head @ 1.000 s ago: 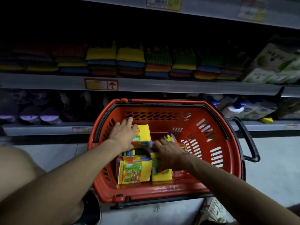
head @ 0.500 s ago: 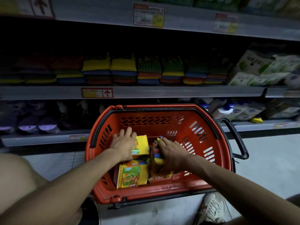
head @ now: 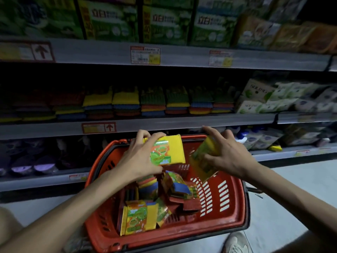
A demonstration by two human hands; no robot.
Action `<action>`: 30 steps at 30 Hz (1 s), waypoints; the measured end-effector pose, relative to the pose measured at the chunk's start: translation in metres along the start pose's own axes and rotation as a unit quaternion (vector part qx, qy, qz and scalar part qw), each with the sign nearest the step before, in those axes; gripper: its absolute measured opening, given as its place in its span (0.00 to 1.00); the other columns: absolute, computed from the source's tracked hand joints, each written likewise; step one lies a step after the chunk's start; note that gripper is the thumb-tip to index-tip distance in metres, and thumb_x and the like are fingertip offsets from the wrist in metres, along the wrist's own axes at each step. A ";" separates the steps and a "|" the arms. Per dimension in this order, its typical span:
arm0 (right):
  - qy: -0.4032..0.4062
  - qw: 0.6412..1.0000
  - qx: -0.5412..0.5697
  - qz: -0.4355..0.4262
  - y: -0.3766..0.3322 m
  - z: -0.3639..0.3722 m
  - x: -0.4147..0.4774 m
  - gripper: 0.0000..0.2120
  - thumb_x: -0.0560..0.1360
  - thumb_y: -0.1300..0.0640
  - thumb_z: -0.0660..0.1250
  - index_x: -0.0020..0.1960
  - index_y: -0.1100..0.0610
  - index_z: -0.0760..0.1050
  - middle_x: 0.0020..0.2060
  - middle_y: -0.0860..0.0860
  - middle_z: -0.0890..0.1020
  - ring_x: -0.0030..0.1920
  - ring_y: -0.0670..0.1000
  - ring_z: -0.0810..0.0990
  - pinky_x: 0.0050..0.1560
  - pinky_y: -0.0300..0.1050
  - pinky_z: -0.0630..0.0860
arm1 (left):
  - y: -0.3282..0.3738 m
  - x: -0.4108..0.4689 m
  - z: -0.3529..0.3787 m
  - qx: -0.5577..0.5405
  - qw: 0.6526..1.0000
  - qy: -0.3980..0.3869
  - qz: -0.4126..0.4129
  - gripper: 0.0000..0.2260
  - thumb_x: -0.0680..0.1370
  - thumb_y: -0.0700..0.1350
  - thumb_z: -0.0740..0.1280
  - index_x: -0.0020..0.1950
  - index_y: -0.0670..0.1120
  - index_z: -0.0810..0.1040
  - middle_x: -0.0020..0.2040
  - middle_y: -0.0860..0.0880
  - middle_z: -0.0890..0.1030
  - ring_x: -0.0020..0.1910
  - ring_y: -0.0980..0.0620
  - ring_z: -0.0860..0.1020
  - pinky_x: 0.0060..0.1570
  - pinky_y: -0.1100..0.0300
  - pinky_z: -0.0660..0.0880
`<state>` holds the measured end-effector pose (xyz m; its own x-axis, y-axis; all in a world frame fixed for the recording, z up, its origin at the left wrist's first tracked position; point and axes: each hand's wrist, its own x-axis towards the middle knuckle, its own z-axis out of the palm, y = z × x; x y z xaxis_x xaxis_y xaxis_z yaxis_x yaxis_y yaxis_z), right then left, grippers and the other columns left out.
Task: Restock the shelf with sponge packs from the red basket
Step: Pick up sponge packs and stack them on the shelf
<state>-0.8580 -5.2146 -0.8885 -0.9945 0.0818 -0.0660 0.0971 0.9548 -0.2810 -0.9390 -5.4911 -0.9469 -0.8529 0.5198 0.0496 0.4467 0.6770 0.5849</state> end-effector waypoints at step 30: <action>0.041 0.984 0.152 -0.088 0.018 -0.013 -0.007 0.56 0.71 0.44 0.74 0.76 0.27 0.32 0.58 0.49 0.68 0.53 0.52 0.78 0.51 0.55 0.80 | 0.071 0.049 0.003 -0.486 0.862 0.068 -0.125 0.43 0.54 0.55 0.85 0.67 0.53 0.75 0.57 0.48 0.86 0.55 0.48 0.85 0.63 0.43 0.78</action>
<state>-0.8498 -5.1943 -0.8805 -0.9955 -0.0428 0.0840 -0.0824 0.8277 -0.5551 -0.9480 -5.4161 -0.9051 -0.9431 0.3097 -0.1207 -0.1369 -0.0310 0.9901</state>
